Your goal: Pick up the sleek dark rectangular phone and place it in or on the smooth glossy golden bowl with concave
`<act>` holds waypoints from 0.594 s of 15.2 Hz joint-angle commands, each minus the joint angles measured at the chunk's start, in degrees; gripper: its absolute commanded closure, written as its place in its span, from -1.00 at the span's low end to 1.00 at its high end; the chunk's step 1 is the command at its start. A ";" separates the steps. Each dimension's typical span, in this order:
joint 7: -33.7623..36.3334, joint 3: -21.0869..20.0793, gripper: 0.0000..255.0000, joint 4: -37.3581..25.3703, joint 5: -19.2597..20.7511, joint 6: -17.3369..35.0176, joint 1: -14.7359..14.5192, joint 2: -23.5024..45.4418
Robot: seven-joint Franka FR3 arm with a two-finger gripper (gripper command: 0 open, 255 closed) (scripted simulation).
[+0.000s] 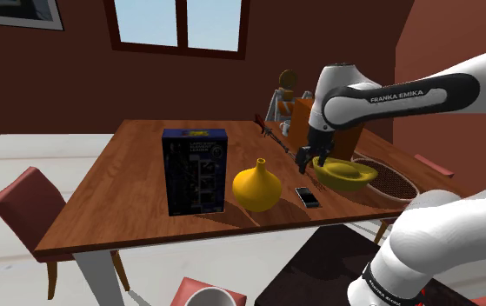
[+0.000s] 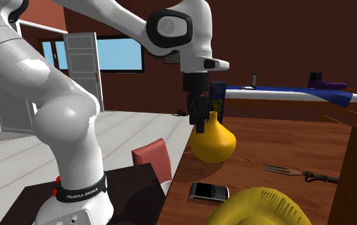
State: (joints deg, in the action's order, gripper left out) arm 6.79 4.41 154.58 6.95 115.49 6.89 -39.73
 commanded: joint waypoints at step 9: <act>3.99 4.65 -1.00 7.60 3.89 24.38 6.40 16.31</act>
State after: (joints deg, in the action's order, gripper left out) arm 10.09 8.76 161.63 10.57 137.00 12.79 -25.54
